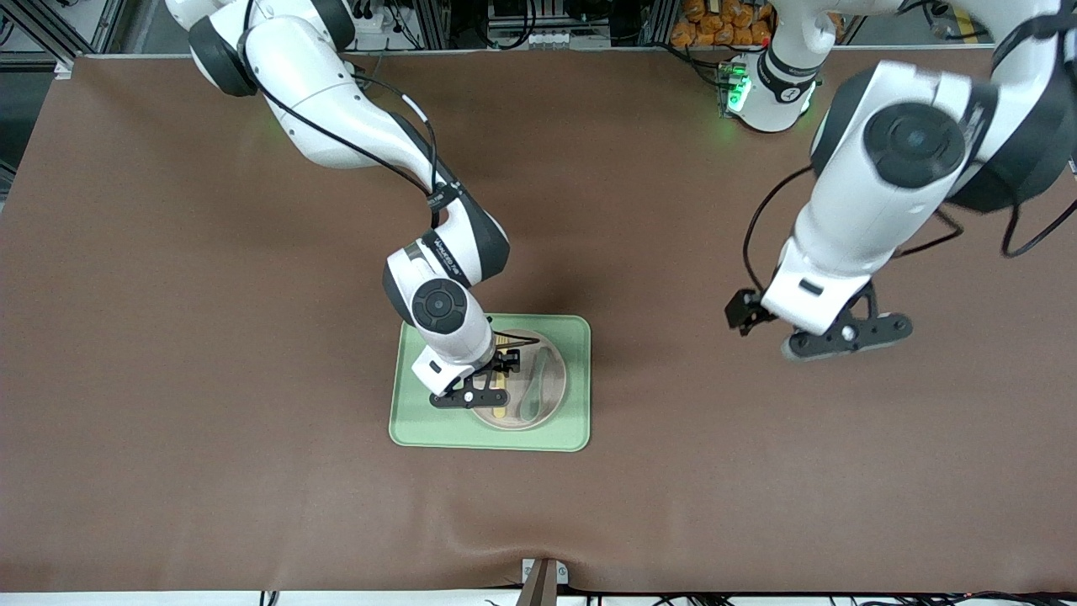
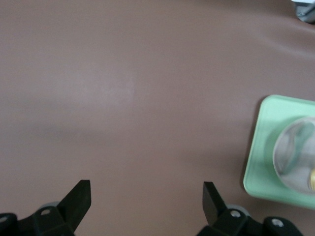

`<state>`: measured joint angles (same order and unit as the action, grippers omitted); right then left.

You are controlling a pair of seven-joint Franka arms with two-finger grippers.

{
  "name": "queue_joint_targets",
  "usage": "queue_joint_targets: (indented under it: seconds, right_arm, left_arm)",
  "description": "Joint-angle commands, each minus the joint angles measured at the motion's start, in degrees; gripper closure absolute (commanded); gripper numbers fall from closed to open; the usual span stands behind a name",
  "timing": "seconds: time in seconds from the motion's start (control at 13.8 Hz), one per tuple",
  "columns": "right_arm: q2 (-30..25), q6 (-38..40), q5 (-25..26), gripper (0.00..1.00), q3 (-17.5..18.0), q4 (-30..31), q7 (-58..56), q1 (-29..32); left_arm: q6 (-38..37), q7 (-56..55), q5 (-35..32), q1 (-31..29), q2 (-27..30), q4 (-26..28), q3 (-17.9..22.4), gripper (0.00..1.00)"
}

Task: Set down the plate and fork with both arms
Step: 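Withdraw the left gripper while the right gripper reaches toward the plate, then grasp the yellow fork with the right gripper while the left gripper retracts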

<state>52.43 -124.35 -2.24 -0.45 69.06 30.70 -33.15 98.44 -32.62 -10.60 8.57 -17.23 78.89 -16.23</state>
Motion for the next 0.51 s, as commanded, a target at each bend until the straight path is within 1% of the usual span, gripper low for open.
queue_joint_targets:
  seconds: [0.0, 0.07, 0.15, 0.36, 0.44]
  right_arm:
    - [2.9, -1.0, 1.5, 0.32, -0.8, -3.1, 1.8, -1.7]
    - [3.1, -0.9, 1.5, 0.32, -0.8, -3.1, 1.8, -1.7]
    - [3.2, -1.0, 1.5, 0.34, -0.8, -3.1, 1.8, -1.7]
    - [3.6, -1.0, 1.6, 0.39, -0.8, -3.1, 2.4, -2.5]
    - [4.0, -1.0, 1.5, 0.4, -0.8, -3.1, 2.6, -2.5]
  left_arm:
    - [-4.6, 3.6, 2.9, -0.3, 4.9, 1.4, 0.9, 0.0]
    - [-6.1, 4.8, 3.0, -0.9, 5.4, 1.6, 1.2, 0.0]
    - [-7.2, 6.2, 3.7, -2.7, 5.7, 1.6, 0.8, 0.0]
    - [-10.5, 10.1, 8.5, -6.1, 7.8, 1.8, 0.8, 0.0]
    - [-11.3, 10.8, 9.4, -7.0, 8.3, 2.0, 0.7, 0.0]
